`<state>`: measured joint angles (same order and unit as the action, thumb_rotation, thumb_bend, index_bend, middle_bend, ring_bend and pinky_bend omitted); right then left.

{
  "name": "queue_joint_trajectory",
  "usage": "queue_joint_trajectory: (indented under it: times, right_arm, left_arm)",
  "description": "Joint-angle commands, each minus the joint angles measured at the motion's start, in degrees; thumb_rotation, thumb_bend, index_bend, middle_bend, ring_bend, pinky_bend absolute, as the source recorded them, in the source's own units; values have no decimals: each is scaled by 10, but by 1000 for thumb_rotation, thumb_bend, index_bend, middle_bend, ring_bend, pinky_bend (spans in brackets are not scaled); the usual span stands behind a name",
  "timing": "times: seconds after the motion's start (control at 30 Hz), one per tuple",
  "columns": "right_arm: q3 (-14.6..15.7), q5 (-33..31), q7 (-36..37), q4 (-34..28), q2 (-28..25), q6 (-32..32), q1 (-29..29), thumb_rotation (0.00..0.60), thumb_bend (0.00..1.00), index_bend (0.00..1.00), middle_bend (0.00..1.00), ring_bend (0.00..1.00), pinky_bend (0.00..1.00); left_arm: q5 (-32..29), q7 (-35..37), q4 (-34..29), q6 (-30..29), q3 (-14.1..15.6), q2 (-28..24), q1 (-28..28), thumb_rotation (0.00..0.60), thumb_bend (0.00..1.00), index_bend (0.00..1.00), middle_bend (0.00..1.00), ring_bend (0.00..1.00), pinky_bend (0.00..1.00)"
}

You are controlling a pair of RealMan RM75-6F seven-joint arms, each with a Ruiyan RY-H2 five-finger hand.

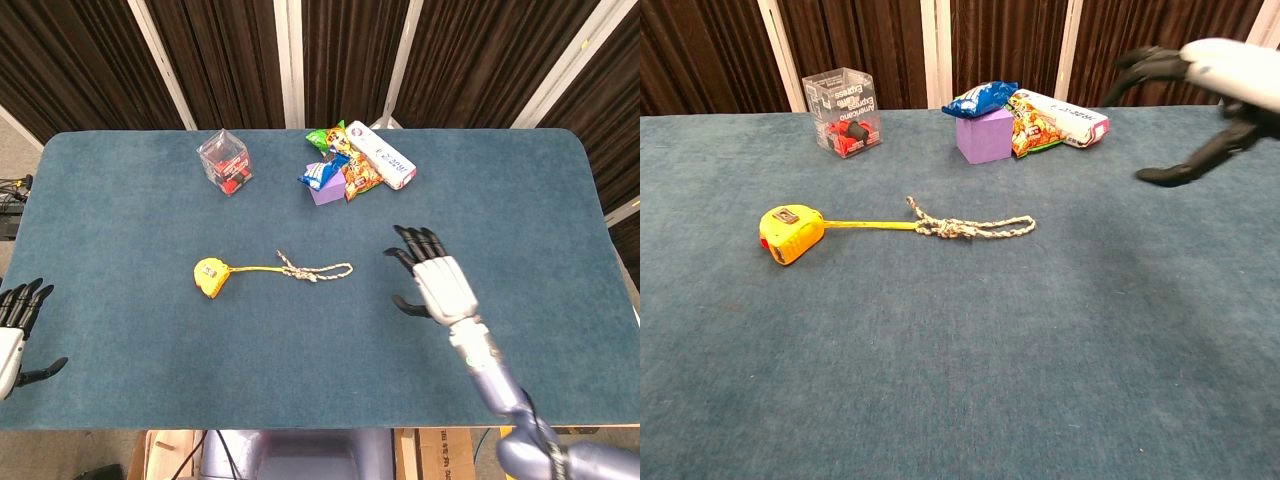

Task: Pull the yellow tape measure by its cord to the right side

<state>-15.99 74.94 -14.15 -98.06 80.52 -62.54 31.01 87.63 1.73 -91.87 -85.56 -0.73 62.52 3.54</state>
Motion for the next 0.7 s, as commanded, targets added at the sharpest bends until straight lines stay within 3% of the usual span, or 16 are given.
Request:
queue_joint_trajectory:
  times: [0.03, 0.33, 0.7]
  right_arm:
    - [-18, -49, -31, 47, 62, 27, 43, 600, 311, 352, 10, 0, 0]
    - [-31, -112, -48, 165, 175, 45, 102, 600, 310, 408, 41, 0, 0]
    - [-27, -138, -25, 253, 223, 64, 124, 600, 337, 454, 52, 0, 0]
  left_arm:
    - [-6, 5, 1, 7, -2, -1, 3, 600, 0, 0, 0, 0, 0]
    - [-11, 13, -2, 21, 0, -6, 7, 600, 0, 0, 0, 0, 0]
    - [-22, 18, -7, 31, -1, -8, 10, 600, 0, 0, 0, 0, 0]
